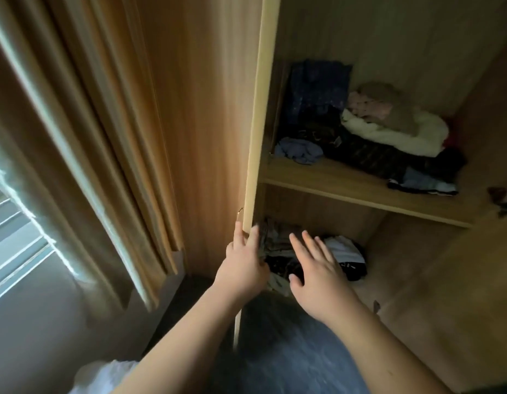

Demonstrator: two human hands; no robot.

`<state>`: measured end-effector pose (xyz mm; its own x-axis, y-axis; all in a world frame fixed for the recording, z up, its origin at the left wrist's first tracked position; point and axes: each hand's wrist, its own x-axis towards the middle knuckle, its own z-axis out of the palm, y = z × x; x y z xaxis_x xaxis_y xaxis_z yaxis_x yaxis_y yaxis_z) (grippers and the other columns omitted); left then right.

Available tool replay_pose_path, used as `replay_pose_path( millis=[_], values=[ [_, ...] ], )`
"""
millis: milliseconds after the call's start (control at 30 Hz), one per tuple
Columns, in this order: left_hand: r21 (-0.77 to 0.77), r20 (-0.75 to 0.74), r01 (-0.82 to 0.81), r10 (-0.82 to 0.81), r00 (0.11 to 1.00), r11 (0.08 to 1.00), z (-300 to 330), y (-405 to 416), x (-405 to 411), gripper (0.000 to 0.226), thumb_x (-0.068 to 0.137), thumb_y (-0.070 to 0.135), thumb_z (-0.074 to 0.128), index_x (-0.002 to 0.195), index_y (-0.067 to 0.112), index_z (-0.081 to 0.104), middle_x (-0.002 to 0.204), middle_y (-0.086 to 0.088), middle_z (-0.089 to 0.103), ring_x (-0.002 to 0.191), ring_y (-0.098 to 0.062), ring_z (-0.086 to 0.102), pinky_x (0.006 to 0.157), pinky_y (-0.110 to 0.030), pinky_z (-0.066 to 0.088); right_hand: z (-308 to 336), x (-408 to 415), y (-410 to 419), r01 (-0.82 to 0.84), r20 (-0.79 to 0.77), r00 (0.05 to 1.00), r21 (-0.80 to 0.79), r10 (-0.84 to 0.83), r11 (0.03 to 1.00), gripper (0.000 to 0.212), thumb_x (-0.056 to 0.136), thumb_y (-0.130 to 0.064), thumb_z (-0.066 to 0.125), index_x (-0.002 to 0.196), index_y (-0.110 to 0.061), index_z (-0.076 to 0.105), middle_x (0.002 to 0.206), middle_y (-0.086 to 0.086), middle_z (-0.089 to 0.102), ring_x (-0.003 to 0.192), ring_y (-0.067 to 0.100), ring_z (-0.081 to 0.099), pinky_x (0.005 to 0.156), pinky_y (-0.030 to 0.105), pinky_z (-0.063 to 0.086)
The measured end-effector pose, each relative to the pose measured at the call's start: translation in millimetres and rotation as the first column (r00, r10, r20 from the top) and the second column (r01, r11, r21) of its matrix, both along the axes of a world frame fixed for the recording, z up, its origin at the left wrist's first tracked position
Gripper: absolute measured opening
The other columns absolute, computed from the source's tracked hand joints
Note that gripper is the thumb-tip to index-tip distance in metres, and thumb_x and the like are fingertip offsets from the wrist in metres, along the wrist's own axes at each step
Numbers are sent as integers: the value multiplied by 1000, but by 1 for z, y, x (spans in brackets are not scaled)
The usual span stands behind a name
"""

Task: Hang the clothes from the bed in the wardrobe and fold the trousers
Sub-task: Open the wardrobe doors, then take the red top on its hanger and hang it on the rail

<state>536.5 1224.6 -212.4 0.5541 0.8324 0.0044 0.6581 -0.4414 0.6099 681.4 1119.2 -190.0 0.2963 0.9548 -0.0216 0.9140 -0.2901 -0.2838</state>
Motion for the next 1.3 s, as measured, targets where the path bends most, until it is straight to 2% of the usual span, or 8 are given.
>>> replay_pose_path(
  millis=[67,167,333,433,533,933,1100,1300],
  values=[
    [-64,37,-48,50,998,997,2,5,1,85,92,31,61,153,38,1,166,-5,-4,139,-43,37,104,-50,48,-1,3,-6,13,-10,1000,16,-12,1000,78,101,-38,47,159,-38,-4,168,-10,-9,154,18,-10,126,41,7],
    [-96,-31,-149,147,989,984,0,8,-3,92,93,32,61,157,33,-6,166,-17,-9,143,-42,32,104,-50,46,-1,11,-15,41,-21,999,18,-41,999,77,102,-38,46,159,-38,-5,168,-10,-10,154,18,-10,126,39,6],
    [-48,-76,-223,219,973,974,-1,-12,0,95,95,29,55,156,26,-18,165,-16,-16,146,-39,29,96,-43,48,-6,27,-34,98,5,995,9,-98,995,76,102,-41,45,159,-35,-5,168,-7,-8,155,20,-6,124,38,5],
    [165,-154,-48,74,985,985,-4,-42,15,91,95,33,51,157,25,-15,166,-17,-11,153,-38,5,121,-47,25,-8,36,-57,150,1,989,14,-150,989,74,102,-46,43,159,-36,-5,168,-7,-7,155,20,-7,124,42,9],
    [208,-217,152,-106,970,966,-4,-74,42,83,99,39,45,158,28,-13,167,-12,-11,154,-33,-6,125,-46,11,-12,51,-91,212,39,976,10,-212,977,73,102,-52,37,159,-36,-6,169,-5,-6,155,22,-6,125,44,10],
    [197,-294,620,-558,776,759,1,-286,167,72,102,57,28,158,34,-9,168,-2,-13,154,-24,-15,125,-47,0,-18,112,-353,568,15,822,36,-569,822,70,101,-53,37,159,-35,2,169,-2,3,154,25,-1,124,45,13],
    [220,-255,748,-703,664,627,12,-423,207,71,101,57,26,158,33,-9,168,-5,-9,154,-25,-11,124,-45,1,-18,120,-508,710,6,701,80,-713,699,80,86,-62,21,159,-30,17,167,5,19,153,31,13,119,52,26],
    [213,-222,882,-858,463,421,11,-583,245,72,101,54,36,159,36,-3,169,-3,0,155,-23,-5,125,-44,5,-21,105,-687,854,-2,513,97,-858,511,73,97,-57,32,160,-29,7,169,4,8,155,27,2,125,45,13]
  ],
)
